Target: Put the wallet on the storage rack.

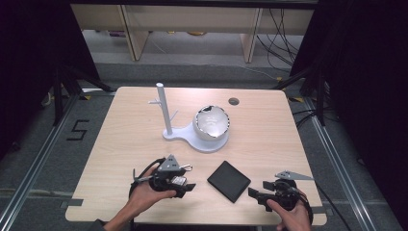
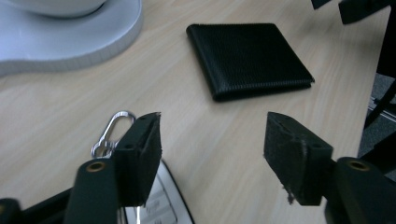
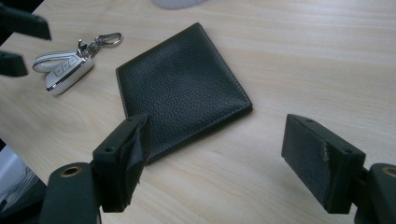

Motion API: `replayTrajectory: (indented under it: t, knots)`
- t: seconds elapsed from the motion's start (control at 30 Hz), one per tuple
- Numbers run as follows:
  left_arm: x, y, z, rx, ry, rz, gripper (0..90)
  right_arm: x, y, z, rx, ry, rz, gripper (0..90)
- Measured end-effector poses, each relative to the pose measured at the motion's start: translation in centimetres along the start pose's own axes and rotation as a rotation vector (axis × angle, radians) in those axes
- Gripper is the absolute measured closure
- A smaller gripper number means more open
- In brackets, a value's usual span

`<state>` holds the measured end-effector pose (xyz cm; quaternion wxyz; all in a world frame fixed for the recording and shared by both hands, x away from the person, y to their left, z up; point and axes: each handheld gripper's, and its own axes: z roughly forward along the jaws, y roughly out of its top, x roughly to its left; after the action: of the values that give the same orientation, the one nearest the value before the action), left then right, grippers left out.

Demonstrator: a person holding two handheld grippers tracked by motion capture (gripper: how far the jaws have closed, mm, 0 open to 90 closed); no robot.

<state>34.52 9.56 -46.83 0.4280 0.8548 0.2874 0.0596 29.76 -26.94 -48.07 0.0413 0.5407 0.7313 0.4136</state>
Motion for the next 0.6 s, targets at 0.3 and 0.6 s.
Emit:
replayTrajectory:
  t: [0.3, 0.6]
  knots:
    - [0.0, 3.5, 4.0, 0.074, -0.006, 0.114, 63.2, 0.8, -0.2, 1.2, 0.038, 0.036, -0.019, 24.7]
    - [0.3, 5.0, 7.4, 0.159, 0.02, 0.172, 81.2, 0.7, -0.3, 1.2, 0.051, 0.01, -0.061, 24.6]
